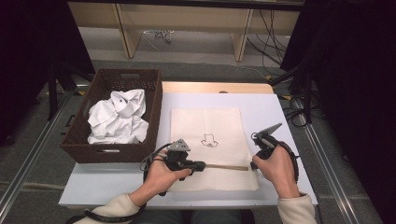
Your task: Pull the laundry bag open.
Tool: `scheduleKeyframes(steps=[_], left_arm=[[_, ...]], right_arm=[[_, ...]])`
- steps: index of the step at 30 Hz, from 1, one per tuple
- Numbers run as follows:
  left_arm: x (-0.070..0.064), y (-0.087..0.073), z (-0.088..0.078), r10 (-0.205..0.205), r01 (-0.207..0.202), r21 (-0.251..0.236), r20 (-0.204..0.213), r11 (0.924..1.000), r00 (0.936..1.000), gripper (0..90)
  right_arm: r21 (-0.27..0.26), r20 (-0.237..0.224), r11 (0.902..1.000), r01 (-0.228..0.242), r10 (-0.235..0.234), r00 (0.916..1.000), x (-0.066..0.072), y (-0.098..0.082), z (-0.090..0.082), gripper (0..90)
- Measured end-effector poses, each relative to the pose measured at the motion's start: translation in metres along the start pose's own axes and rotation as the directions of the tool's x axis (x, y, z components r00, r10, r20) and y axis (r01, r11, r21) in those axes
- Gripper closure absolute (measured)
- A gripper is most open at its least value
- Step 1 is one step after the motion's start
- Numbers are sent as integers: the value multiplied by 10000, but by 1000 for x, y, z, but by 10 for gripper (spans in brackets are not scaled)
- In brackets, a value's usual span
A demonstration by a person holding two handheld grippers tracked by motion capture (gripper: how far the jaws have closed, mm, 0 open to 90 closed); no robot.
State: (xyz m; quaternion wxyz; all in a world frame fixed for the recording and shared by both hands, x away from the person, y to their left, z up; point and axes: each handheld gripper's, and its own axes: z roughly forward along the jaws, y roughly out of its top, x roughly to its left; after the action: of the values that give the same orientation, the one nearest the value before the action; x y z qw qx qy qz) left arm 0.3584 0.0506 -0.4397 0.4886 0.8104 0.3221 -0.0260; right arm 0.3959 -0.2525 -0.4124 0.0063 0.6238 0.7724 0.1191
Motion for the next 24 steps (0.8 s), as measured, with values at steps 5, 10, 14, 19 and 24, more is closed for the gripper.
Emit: scheduleKeyframes(steps=[5, 10, 14, 19, 24], left_arm=[[1, -2, -3, 35, -35, -29, -69, 10000, 10000, 871], [2, -5, -7, 13, -14, -96, -161, 10000, 9999, 870], [5, -7, -10, -65, 62, -125, -185, 9999, 9998, 870], [6, -10, -13, -240, 237, -155, -170, 9996, 9996, 870], [8, -13, -16, -158, 155, -131, -255, 9998, 9996, 870]], right_arm=[[128, 78, 9990, -421, 420, 9991, 4, 0, -1, 847], [430, 88, 9950, -899, 896, 9959, 7, 0, -2, 847], [13, 70, 10000, 11, -11, 10000, 2, 0, 1, 847], [361, 60, 9981, -505, 503, 9987, 5, 1, -1, 847], [399, 60, 9982, -438, 436, 9990, 5, 1, 0, 847]])
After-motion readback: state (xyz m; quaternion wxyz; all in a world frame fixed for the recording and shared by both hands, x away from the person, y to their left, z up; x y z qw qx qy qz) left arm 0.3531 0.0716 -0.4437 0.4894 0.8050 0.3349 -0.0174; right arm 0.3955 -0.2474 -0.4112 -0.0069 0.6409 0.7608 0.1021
